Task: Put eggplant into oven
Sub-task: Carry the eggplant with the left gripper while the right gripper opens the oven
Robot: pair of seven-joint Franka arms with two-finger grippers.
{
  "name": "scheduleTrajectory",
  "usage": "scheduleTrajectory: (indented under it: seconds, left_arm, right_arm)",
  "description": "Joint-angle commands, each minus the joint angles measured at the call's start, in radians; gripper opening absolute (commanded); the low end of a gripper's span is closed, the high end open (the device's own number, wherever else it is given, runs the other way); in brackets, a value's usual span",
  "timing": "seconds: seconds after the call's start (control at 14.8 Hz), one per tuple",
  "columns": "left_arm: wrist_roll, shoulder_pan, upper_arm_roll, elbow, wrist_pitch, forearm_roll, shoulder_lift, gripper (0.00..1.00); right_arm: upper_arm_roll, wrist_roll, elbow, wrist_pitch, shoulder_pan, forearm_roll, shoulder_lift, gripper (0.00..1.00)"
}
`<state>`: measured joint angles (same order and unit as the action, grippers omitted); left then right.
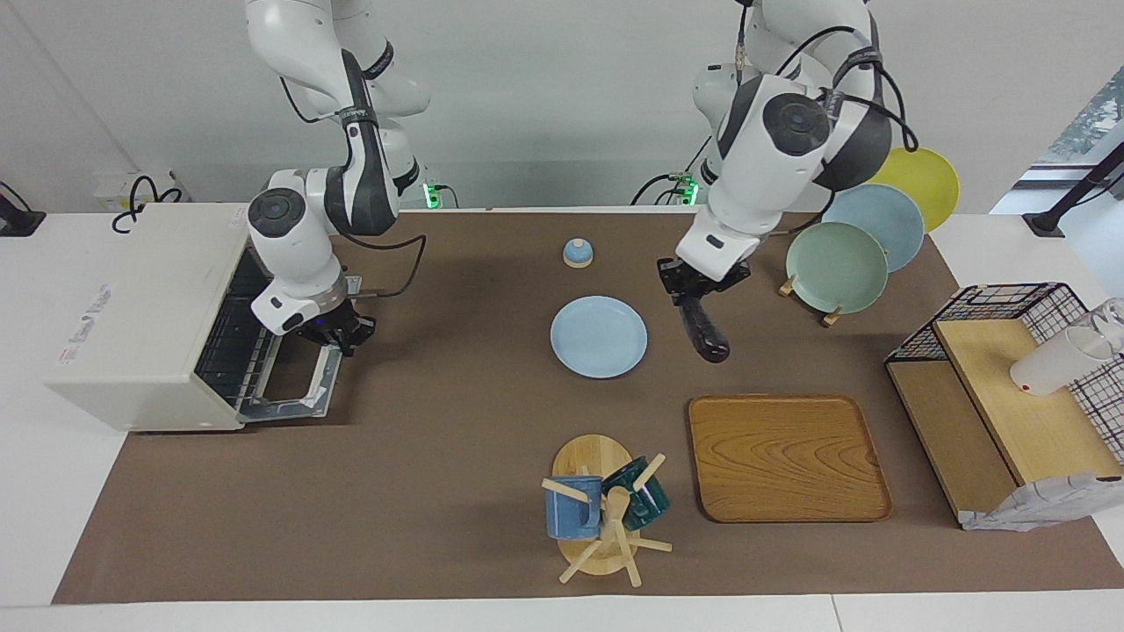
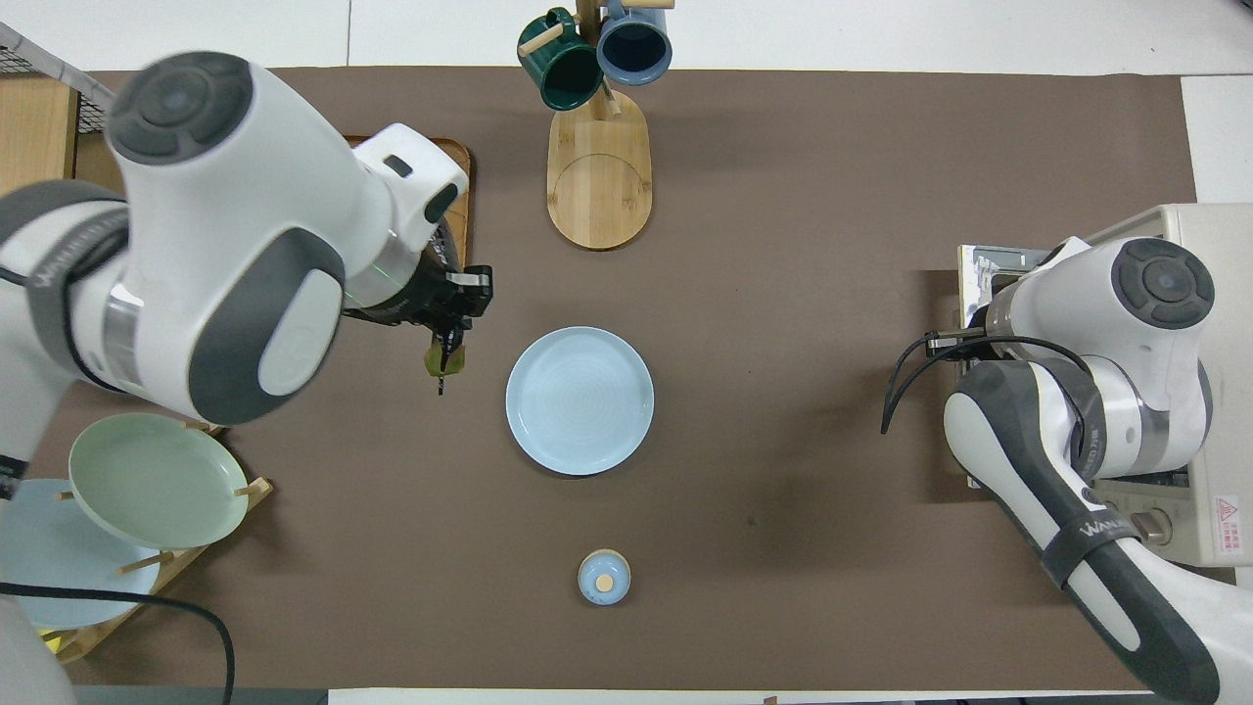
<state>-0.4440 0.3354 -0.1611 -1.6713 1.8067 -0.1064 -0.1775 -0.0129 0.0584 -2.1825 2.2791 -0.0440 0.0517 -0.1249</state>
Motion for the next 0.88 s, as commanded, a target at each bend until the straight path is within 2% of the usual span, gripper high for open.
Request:
scheduleTrajectory:
  seconds: [0.0, 0.2, 0.34, 0.47, 0.61, 0.81]
  left_arm:
    - [-0.002, 0.068, 0.017, -0.204, 0.182, -0.021, 0.067, 0.00]
    - [-0.039, 0.137, 0.017, -0.341, 0.377, -0.021, 0.059, 0.00]
    - [-0.036, 0.143, 0.017, -0.405, 0.469, -0.021, 0.047, 0.00]
    - [-0.039, 0.166, 0.018, -0.415, 0.511, -0.021, 0.017, 0.00]
    - [-0.042, 0.174, 0.018, -0.416, 0.516, -0.021, 0.007, 0.00]
    - [-0.048, 0.208, 0.018, -0.416, 0.529, -0.021, -0.023, 0.00]
  right_arm:
    - [0.010, 0.018, -0.007, 0.002, -0.022, -0.056, -0.001, 0.00]
    - [0.014, 0.070, 0.007, -0.030, -0.072, -0.066, 0.001, 0.00]
    - [0.014, 0.125, 0.068, -0.119, -0.126, -0.066, 0.002, 0.00]
    - [0.014, 0.205, 0.127, -0.182, -0.177, -0.066, -0.001, 0.00]
    - [0.014, 0.236, 0.130, -0.181, -0.197, -0.066, -0.001, 0.00]
    - [0.016, 0.253, 0.132, -0.181, -0.198, -0.066, -0.001, 0.22]
